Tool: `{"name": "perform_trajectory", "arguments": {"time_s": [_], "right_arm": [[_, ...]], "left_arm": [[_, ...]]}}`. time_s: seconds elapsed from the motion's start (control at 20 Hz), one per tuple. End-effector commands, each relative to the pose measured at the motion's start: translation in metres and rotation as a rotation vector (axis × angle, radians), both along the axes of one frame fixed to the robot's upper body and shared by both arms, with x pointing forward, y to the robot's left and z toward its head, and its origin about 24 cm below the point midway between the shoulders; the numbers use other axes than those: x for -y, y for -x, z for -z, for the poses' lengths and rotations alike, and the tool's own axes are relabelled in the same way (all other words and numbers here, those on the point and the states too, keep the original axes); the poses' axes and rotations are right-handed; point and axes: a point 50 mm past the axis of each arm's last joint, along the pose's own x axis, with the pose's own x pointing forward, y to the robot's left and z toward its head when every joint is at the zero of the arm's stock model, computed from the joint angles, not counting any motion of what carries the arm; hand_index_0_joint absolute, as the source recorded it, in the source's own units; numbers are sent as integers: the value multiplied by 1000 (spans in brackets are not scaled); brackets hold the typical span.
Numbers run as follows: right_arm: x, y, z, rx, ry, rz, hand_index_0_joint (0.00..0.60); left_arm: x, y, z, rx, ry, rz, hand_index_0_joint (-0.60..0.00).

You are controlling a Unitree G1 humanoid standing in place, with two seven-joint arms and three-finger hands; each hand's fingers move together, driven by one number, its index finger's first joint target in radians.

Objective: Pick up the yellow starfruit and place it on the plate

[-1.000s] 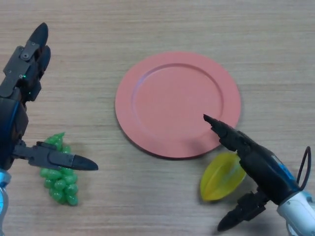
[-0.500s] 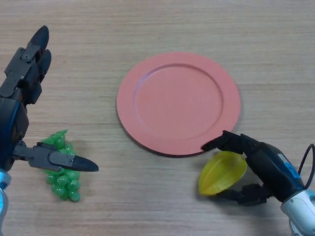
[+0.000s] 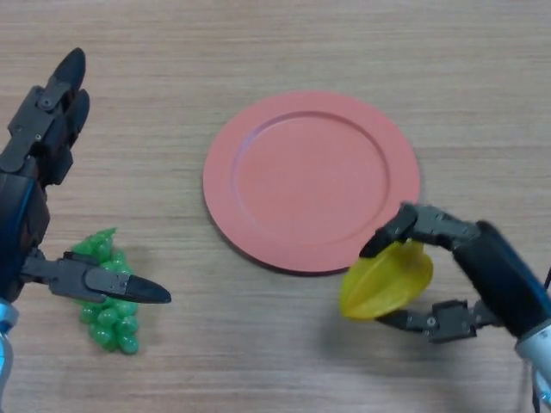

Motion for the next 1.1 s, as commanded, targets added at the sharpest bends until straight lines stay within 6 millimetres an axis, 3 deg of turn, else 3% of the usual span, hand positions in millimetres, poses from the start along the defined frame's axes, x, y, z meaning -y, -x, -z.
{"name": "perform_trajectory", "arguments": {"time_s": [0.05,0.1,0.25,0.3,0.55,0.95,1.0,1.1], "right_arm": [[4,0,-45,164,-131,-18,600],[-3,-5,-57,256,-91,-49,600],[-14,-12,-67,265,-70,-97,600],[-22,-22,-74,341,-29,-106,600],[-41,-53,-77,491,62,-113,600],[-54,-102,-52,539,312,-34,600],[-54,-106,-41,514,384,-34,600],[-51,-108,-31,356,315,-21,600]], "left_arm": [[-11,11,-34,196,-45,-18,0],[-12,12,-34,204,-41,-20,0],[-11,12,-38,208,-17,-8,0],[-11,15,-41,220,12,1,0],[-11,18,-44,233,85,17,0],[-12,23,-47,220,124,16,0],[-13,24,-46,216,121,14,0],[-13,24,-45,211,115,11,0]]}}
